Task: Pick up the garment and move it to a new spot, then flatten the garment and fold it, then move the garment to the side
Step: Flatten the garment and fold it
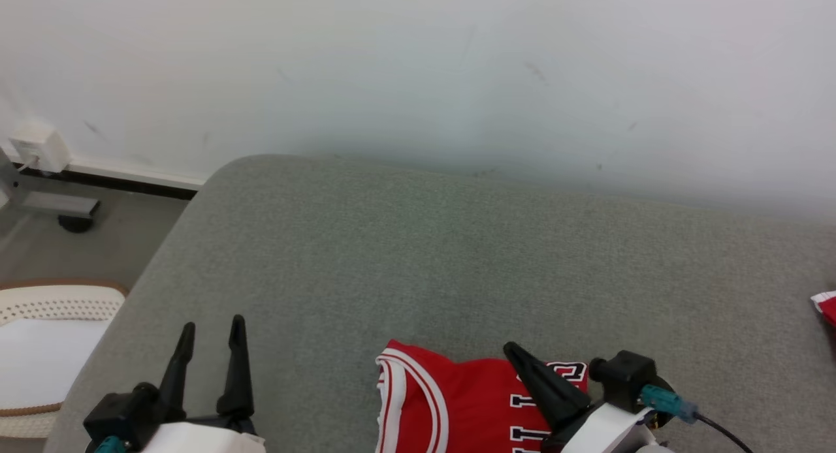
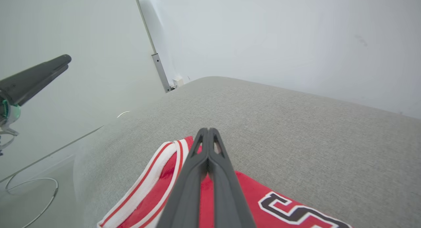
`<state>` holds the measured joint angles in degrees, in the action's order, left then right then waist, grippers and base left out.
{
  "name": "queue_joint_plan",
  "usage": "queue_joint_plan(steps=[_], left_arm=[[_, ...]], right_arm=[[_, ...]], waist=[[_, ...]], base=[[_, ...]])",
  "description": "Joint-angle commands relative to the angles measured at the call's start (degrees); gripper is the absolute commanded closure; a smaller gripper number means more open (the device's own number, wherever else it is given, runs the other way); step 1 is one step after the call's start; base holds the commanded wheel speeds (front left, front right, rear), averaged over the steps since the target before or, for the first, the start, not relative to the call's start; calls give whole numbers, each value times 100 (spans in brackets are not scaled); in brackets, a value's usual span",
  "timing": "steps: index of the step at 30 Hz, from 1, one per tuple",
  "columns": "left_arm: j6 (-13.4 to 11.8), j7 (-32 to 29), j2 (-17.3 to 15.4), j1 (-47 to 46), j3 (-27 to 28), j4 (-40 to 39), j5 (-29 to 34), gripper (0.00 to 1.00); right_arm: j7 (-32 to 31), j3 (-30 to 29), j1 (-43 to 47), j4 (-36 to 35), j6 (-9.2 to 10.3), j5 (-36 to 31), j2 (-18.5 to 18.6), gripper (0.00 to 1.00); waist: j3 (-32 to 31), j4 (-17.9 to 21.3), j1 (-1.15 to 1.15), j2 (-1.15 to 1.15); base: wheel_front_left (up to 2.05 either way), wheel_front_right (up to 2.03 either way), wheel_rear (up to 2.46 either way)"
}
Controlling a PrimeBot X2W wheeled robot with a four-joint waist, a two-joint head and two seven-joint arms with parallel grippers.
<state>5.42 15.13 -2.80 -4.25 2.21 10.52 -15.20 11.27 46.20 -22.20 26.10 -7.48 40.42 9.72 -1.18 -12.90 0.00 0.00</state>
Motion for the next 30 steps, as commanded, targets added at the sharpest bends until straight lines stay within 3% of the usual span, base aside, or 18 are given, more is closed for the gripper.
queue_joint_plan(steps=[1, 2, 4, 12, 18, 30], left_arm=[[-27, -1, -21, 73, 21, -44, -5, 0], [-22, -1, -20, 81, 12, -71, -15, 0], [-38, -1, -21, 93, 12, -98, -33, 0], [-40, -1, -21, 94, 9, -175, -24, 0], [-47, -1, -21, 122, 21, -235, 43, 0], [59, -1, -21, 160, 63, -183, 114, 0]], right_arm=[[104, -208, -60, -79, 0, -123, 152, 47], [135, -329, -61, -120, 0, -159, 204, 4], [178, -545, -46, -186, 0, -273, 309, 0], [301, -1478, 228, -433, 0, -825, 448, 0], [372, -2345, 697, -685, 0, -1312, 289, 0], [389, -3528, 1499, -1353, 0, -2031, -198, 0]], waist=[[-25, 241, 0, 0], [-27, 314, 0, 0], [-25, 457, 0, 0], [1, 897, 0, 0], [12, 1234, 0, 0], [47, 1733, 0, 0]], base=[[0, 0, 0], [0, 0, 0], [0, 0, 0], [0, 0, 0], [0, 0, 0], [0, 0, 0]])
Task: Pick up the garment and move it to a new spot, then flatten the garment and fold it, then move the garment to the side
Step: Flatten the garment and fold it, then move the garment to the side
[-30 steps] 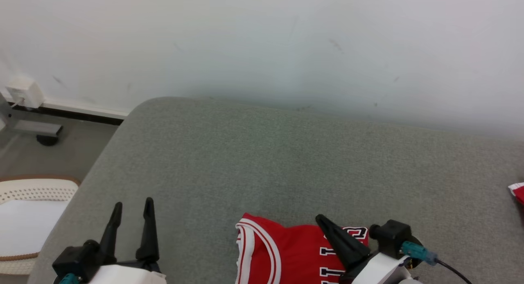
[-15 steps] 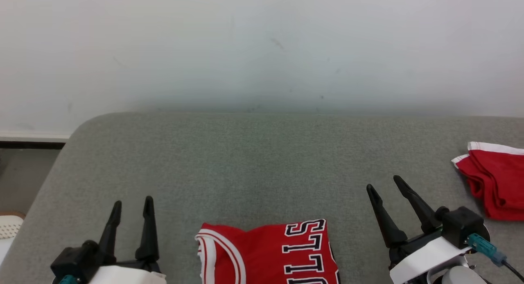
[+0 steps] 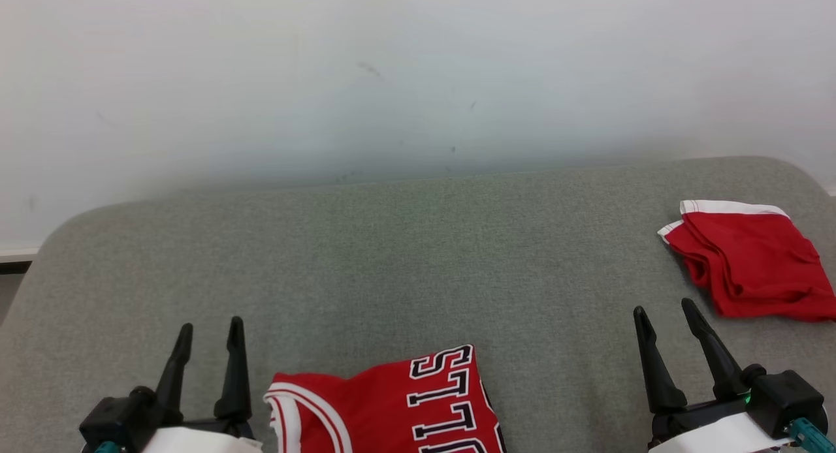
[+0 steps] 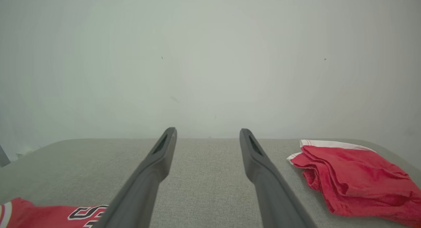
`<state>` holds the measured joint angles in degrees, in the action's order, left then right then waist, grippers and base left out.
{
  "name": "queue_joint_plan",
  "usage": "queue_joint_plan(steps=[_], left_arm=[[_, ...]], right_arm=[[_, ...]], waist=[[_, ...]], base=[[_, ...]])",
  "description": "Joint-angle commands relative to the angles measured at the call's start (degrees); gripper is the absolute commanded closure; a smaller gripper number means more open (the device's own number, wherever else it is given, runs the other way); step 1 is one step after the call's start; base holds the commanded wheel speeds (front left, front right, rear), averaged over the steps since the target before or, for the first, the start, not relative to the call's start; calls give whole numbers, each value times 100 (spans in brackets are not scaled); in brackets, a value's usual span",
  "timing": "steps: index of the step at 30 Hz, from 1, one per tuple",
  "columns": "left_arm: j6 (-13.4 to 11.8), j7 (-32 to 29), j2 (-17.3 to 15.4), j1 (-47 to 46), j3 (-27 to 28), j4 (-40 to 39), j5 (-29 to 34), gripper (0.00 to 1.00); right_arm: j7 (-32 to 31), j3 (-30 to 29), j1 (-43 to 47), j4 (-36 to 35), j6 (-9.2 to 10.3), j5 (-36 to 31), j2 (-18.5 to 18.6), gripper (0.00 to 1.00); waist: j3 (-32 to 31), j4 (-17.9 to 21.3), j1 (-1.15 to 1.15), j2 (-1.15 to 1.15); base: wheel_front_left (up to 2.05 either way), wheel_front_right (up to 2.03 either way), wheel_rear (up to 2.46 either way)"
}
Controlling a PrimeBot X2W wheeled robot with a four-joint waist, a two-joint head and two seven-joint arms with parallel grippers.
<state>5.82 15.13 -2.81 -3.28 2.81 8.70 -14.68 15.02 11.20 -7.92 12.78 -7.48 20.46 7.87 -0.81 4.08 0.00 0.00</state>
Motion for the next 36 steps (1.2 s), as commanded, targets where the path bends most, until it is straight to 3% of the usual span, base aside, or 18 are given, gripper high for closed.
queue_joint_plan(steps=[1, 13, 21, 31, 36], left_arm=[[23, -1, -21, 69, 8, 0, 68, 0], [85, -1, -21, -5, -40, 121, 103, 0], [101, -1, -21, -42, -136, 193, 38, 0], [111, -1, -20, -83, -154, 220, 64, 0], [113, -2, -20, -84, -152, 208, 44, 0]], right_arm=[[13, -48, 123, -51, 0, -66, -42, 0], [15, 163, 132, 80, 0, -76, -83, 0], [-118, 768, -70, 607, 0, 212, -148, 0], [-1212, 1720, -354, 1543, 0, 1587, -329, 0], [-1950, 1672, -539, 2101, 0, 2099, -348, 0]], waist=[[12, 56, 0, 0], [62, -25, 0, 0], [70, -278, 0, 0], [82, -666, 0, 0], [127, -826, 0, 0]], base=[[0, 0, 0], [0, 0, 0], [0, 0, 0], [0, 0, 0], [0, 0, 0]])
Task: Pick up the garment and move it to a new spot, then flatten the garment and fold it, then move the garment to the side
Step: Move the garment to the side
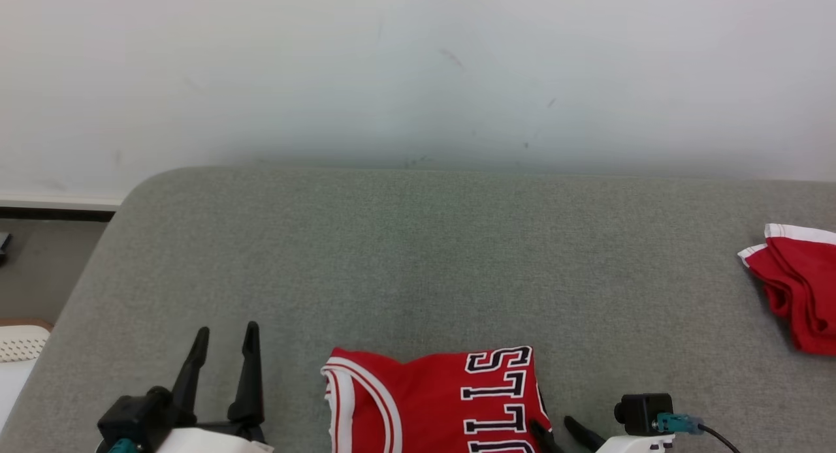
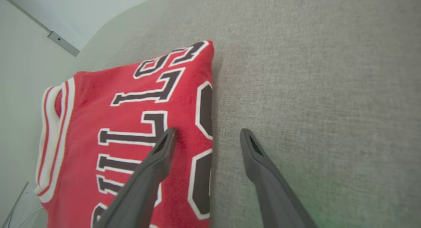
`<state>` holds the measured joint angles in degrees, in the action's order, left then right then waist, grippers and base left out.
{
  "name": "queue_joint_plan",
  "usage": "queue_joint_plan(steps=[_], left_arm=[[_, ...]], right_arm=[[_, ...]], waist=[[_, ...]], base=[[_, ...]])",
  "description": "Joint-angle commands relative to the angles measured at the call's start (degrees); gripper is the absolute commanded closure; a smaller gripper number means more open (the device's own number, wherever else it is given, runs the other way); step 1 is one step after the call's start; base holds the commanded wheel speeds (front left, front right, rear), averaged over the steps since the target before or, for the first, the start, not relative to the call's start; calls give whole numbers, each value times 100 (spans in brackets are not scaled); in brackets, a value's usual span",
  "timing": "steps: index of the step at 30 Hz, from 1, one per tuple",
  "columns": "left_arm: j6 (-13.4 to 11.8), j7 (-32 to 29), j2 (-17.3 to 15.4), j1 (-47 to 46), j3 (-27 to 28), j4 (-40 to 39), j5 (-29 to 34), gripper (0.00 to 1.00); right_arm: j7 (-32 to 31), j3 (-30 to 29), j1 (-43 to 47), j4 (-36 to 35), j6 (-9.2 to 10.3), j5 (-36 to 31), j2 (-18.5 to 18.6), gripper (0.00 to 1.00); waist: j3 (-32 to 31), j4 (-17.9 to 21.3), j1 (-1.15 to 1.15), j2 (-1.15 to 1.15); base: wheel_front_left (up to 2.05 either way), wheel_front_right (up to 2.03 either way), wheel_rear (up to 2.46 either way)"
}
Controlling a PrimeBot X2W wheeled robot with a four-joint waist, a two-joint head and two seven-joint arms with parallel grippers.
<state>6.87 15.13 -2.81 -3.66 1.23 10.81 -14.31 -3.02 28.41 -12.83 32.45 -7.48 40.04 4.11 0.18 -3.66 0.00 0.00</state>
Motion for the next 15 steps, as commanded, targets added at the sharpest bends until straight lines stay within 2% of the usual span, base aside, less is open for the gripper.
queue_joint_plan(steps=[1, 6, 11, 14, 15], left_arm=[[8, -2, -21, -54, 8, -5, 11, 0], [8, -2, -20, -90, 15, -7, 26, 0], [-3, -2, -21, -131, -9, -21, -2, 0], [-8, -2, -20, -143, -31, -6, -33, 0], [-12, -2, -20, -140, -35, -1, -37, 0]], right_arm=[[-329, -42, -104, 235, 0, 190, 5, 0], [-1374, 34, -275, 694, 6, 605, -96, 0], [-2082, 359, -381, 573, 4, 1015, -153, 0], [-2261, 468, -456, 552, 3, 1080, -118, 0], [-2230, 473, -492, 569, 3, 1042, -85, 48]], waist=[[45, -84, 0, 0], [117, -245, 0, 0], [173, -398, 0, 0], [188, -482, 0, 0], [189, -504, 0, 0]], base=[[0, 0, 0], [0, 0, 0], [0, 0, 0], [0, 0, 0], [0, 0, 0]])
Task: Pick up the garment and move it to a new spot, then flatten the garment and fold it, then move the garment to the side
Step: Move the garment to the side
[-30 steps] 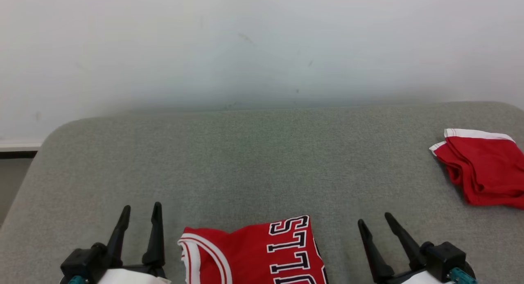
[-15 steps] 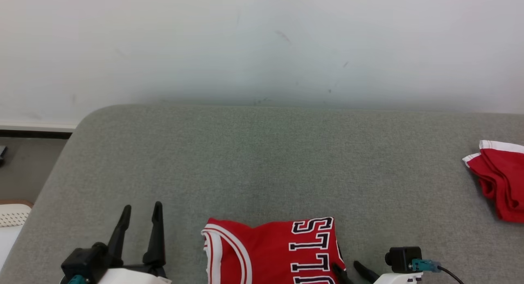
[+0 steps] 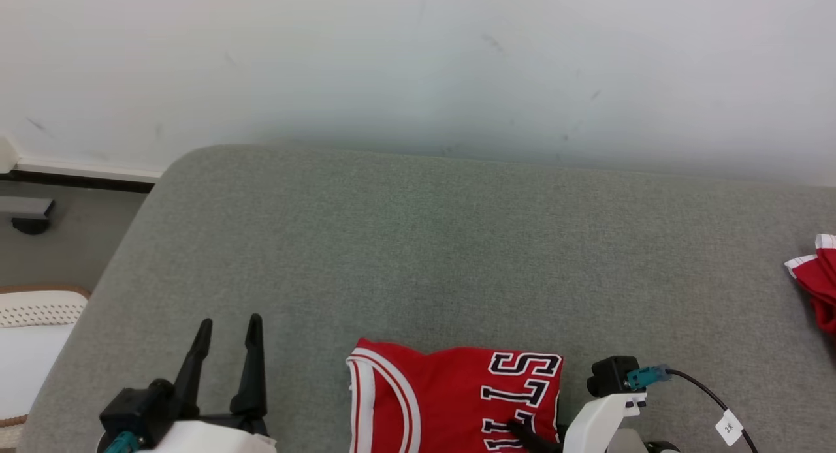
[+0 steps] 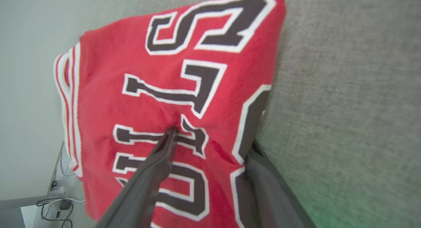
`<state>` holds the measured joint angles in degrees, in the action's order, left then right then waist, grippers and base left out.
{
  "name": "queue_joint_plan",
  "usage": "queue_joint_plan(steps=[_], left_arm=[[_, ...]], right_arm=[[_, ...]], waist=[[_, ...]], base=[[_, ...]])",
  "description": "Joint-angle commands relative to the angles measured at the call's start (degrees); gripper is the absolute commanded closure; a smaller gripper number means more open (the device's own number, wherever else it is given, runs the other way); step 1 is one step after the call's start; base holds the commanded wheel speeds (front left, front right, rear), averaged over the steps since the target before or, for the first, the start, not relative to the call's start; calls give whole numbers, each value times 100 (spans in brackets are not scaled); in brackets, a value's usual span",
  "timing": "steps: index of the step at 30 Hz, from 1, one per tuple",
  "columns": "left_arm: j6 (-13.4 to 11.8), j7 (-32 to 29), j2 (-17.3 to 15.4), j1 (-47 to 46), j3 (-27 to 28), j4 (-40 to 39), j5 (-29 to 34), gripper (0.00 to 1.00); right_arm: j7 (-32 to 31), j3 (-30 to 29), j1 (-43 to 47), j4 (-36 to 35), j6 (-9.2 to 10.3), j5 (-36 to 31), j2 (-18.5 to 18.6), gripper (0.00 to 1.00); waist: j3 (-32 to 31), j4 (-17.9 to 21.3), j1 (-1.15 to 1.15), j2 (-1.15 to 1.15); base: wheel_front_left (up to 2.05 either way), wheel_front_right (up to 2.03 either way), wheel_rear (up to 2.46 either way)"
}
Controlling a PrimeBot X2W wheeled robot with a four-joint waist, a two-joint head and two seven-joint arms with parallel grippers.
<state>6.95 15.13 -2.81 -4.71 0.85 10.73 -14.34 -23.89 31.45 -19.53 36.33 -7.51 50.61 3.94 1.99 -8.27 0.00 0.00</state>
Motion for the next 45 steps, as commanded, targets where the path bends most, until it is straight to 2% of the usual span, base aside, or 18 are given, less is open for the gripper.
queue_joint_plan(steps=[1, 2, 3, 4, 12, 20, 38, 45], left_arm=[[-19, -2, -21, -35, 2, 8, -33, 0], [-19, -2, -21, -31, 7, 9, -34, 0], [-19, -2, -21, -31, 7, 9, -34, 0], [-22, -2, -20, -24, 11, 6, -32, 0], [-37, -2, -20, 52, 46, -10, 15, 0], [-29, -2, -20, -33, -137, -55, -50, 0], [-12, -2, -21, -203, -756, -63, -54, 0], [-4, -2, -21, -323, -1037, -39, -50, 0]], right_arm=[[-79, 152, 140, 188, 6, -31, -53, 68], [-5, 120, 96, 189, 6, -40, -47, 90], [-5, 120, 96, 189, 6, -40, -47, 90], [37, 101, 58, 199, 6, -49, -33, 100], [398, -32, -172, 144, 11, -111, 186, 100], [596, -167, -416, -16, 10, -202, 513, 100], [728, -599, -598, -371, 10, -339, 856, 100], [787, -747, -521, -512, 10, -345, 864, 100]], waist=[[8, -62, 0, 0], [7, -76, 0, 0], [7, -76, 0, 0], [4, -87, 0, 0], [-89, 4, 0, 0], [-138, 383, 0, 0], [-55, 2138, 0, 0], [72, 2588, 0, 0]], base=[[0, 0, 0], [0, 0, 0], [0, 0, 0], [0, 0, 0], [0, 0, 0], [0, 0, 0], [0, 0, 0], [0, 0, 0]])
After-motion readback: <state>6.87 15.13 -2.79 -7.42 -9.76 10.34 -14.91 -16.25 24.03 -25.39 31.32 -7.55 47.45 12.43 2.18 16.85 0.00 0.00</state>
